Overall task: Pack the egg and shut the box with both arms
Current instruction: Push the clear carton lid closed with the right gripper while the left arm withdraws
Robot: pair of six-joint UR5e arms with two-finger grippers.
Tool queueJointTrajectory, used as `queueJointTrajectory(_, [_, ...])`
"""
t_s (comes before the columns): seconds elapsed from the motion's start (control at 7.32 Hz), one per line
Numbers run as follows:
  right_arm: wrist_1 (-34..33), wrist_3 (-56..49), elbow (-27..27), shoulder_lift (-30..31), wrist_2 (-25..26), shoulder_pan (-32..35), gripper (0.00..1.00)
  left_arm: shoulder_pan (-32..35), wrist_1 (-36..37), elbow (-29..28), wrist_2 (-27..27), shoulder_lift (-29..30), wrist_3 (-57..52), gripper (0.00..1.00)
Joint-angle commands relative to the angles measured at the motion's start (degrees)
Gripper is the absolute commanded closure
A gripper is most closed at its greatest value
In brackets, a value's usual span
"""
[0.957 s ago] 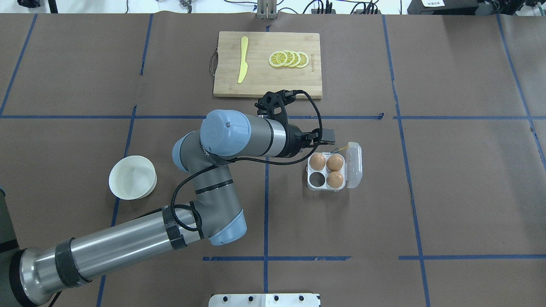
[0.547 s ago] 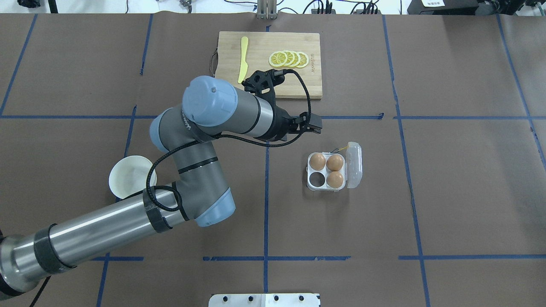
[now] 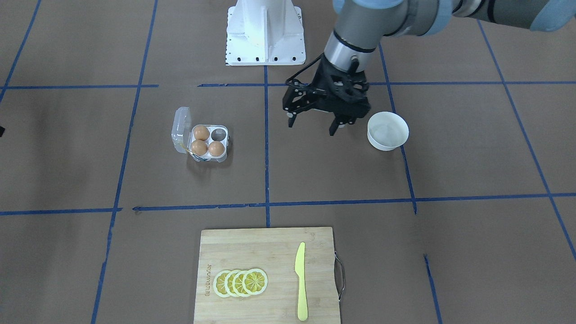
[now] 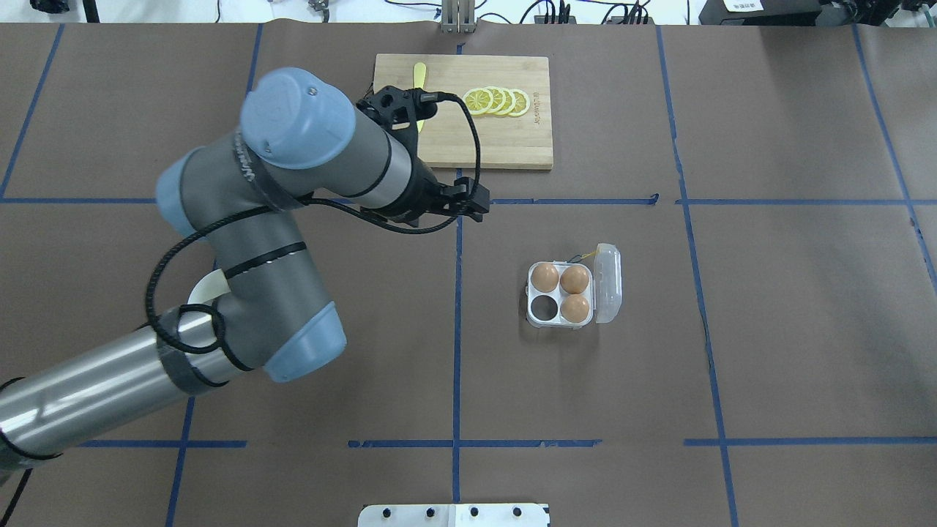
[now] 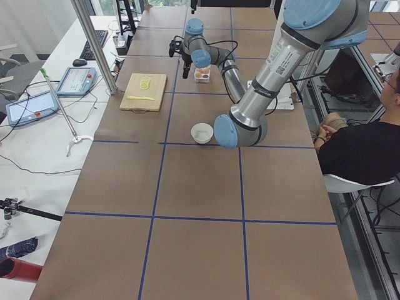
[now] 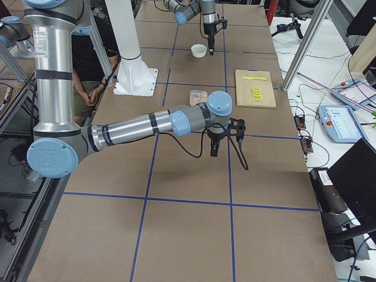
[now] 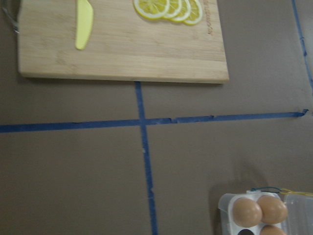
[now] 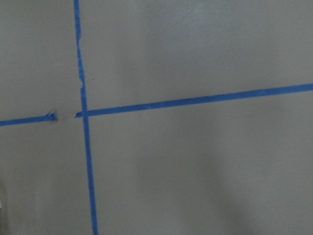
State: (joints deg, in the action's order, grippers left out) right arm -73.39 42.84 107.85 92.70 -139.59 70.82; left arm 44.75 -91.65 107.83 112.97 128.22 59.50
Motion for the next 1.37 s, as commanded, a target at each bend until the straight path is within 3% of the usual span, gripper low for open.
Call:
queueJointTrajectory(0.0, [19.1, 22.0, 0.4, 2.7, 5.4, -13.2, 0.61, 7.7, 6.0, 6.1, 0.8, -4.3, -10.3, 0.0])
queueJointTrajectory(0.14, [20.8, 25.9, 0.7, 2.1, 7.0, -18.0, 0.95, 9.7, 6.1, 6.2, 1.5, -4.4, -12.4, 0.0])
queueJointTrajectory(0.27, [20.8, 26.3, 1.9, 1.5, 10.4, -22.5, 1.0, 10.2, 6.1, 6.2, 1.5, -4.4, -12.8, 0.0])
queueJointTrajectory(0.55, [20.4, 26.4, 2.0, -2.2, 14.3, -28.3, 1.0, 10.5, 5.9, 6.1, 1.5, -5.5, -12.8, 0.0])
queueJointTrajectory(0.82, [16.7, 29.5, -2.9, -13.4, 17.9, -32.8, 1.0, 11.8, 6.0, 6.3, 1.9, -5.7, -14.7, 0.0])
queueJointTrajectory(1.23, [5.7, 30.9, -4.0, -26.3, 18.8, -35.2, 1.0, 11.9, 5.7, 6.3, 2.4, -7.0, -16.3, 0.0])
